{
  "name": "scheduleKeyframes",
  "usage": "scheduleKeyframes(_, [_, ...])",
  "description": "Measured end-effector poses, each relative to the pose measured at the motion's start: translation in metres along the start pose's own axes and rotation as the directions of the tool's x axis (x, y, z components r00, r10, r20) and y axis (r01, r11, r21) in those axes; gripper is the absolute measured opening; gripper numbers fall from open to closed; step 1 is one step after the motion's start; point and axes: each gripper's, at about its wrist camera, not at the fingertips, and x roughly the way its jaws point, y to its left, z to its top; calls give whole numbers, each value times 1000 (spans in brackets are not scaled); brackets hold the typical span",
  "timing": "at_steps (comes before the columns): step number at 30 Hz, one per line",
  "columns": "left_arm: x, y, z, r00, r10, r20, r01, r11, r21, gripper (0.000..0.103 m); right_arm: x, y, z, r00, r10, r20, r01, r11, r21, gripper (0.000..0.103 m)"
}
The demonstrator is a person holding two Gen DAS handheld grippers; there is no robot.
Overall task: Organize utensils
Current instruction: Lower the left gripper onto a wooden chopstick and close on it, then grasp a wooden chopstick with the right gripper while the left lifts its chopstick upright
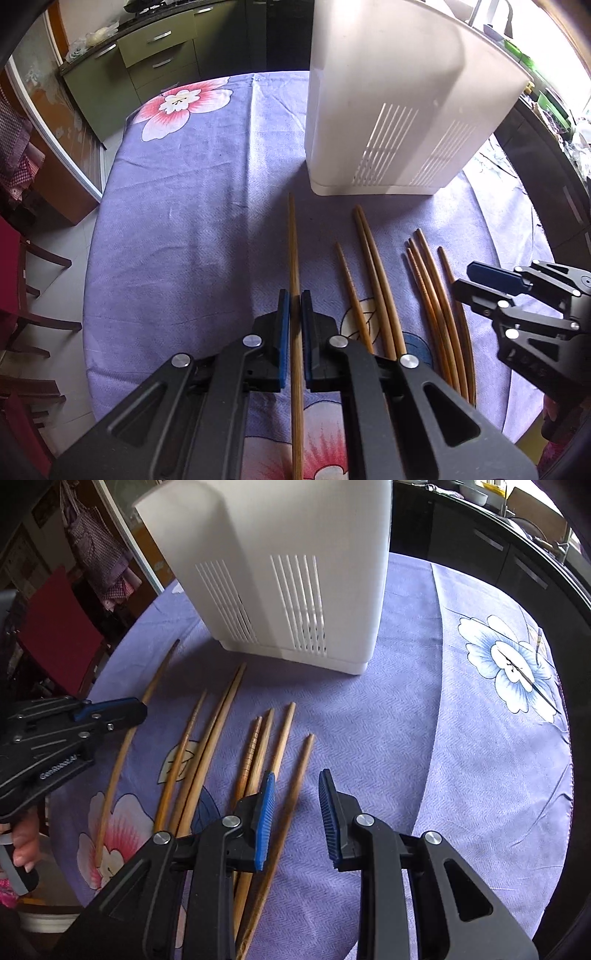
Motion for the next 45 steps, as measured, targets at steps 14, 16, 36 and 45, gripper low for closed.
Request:
scheduleKeyframes(14, [-9, 1, -2, 1000, -20, 23, 20, 1000, 13, 6, 14, 21, 4, 998, -67, 20, 68, 997, -30, 6])
scheduleKeyframes(16, [-12, 2, -3, 999, -16, 33, 15, 1000, 18, 6, 4, 18, 3, 998, -49, 39, 50, 998, -23, 6])
scheduleKeyframes(36, [-87, 4, -9, 982, -50, 185, 39, 998, 59, 6, -153, 0, -26, 931, 49, 363, -58, 998, 15, 6])
scheduleKeyframes(45, [-115, -1, -17, 969, -74, 236, 52, 994, 97, 6, -175, 8, -45, 904, 75, 421, -84, 996, 3, 6])
